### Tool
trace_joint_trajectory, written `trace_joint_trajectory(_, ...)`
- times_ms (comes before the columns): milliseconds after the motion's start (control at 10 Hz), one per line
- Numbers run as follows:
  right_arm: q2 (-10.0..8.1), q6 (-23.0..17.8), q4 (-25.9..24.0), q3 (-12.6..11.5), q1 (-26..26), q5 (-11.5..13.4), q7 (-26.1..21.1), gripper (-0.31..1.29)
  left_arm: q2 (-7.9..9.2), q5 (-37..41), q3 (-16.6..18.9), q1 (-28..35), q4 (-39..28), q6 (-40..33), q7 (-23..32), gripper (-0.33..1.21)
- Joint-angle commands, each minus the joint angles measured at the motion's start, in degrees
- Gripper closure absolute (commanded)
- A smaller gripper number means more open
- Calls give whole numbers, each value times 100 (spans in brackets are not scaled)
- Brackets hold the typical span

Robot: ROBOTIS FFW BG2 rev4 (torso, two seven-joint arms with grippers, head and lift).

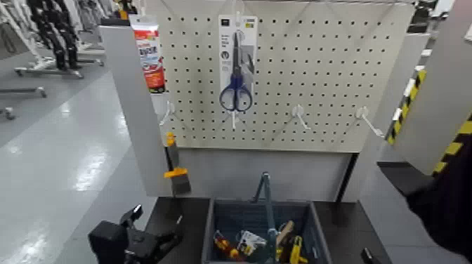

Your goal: Put the yellow paint brush into the crate.

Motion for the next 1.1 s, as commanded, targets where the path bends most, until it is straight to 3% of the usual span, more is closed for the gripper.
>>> trace_joint_trajectory(100,-13,-13,21,18,-18,-17,0,13,-60,-36,496,-304,0,398,-616,16)
trace_joint_trajectory(400,-31,-22,39,36,-36,-35,0,13,-33,-44,795,-690,0,837,-1161,15)
trace_joint_trajectory(500,-31,-31,39,36,-45,-35,0,13,46,-36,813,-831,26,899,-1231,15)
trace_joint_trajectory(1100,-22,-22,48,45,-54,-44,9,13,415,298,584,-1903,843,1136,-1987,15)
